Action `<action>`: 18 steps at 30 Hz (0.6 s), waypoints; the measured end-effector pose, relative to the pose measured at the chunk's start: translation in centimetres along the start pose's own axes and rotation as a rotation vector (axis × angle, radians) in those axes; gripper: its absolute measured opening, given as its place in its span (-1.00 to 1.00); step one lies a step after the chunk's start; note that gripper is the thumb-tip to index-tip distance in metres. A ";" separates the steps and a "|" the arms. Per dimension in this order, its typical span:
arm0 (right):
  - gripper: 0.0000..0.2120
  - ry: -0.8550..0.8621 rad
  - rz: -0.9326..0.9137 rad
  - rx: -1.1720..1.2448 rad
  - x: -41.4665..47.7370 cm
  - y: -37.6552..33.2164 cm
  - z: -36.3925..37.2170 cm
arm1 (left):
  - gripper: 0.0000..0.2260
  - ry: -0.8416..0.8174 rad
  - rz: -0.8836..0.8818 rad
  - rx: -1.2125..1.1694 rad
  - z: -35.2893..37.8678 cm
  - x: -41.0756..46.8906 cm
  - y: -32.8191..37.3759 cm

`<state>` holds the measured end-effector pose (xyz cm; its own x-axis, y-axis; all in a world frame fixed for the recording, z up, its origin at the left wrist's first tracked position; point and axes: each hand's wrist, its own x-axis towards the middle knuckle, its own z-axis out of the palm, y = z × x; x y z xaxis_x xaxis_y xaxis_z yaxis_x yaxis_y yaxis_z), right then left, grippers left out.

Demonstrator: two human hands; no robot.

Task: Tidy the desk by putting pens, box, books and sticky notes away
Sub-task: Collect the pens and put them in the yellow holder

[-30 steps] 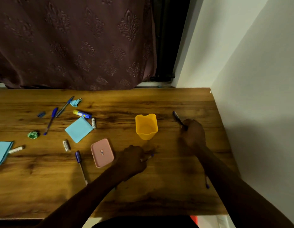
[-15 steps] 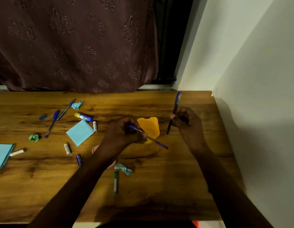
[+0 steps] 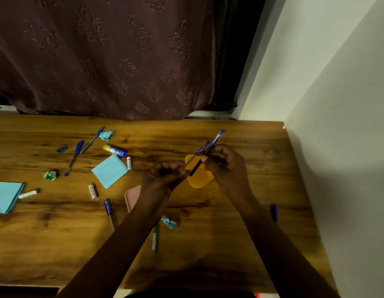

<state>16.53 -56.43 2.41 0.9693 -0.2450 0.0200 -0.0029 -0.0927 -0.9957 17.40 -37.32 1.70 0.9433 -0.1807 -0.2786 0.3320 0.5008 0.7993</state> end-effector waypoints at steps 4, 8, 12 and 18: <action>-0.86 0.012 -0.023 0.002 0.4 -0.4 0.0 | -0.71 -0.050 0.010 0.354 0.1 0.0 0.0; -0.84 -0.076 -0.064 -0.051 0.6 -1.1 0.0 | -0.71 -0.131 0.080 0.625 0.5 0.3 0.8; -0.84 -0.028 -0.067 -0.074 1.0 -1.1 -0.7 | -0.76 -0.124 0.169 0.732 0.5 1.1 1.8; -0.85 -0.035 -0.088 -0.347 0.9 0.5 -1.6 | -0.81 -0.044 0.267 0.780 0.9 2.3 2.1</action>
<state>16.99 -58.23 2.10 0.9775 -0.1885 0.0948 0.0032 -0.4360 -0.8999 20.27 -37.46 3.16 0.9835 -0.1797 -0.0190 -0.0171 -0.1974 0.9802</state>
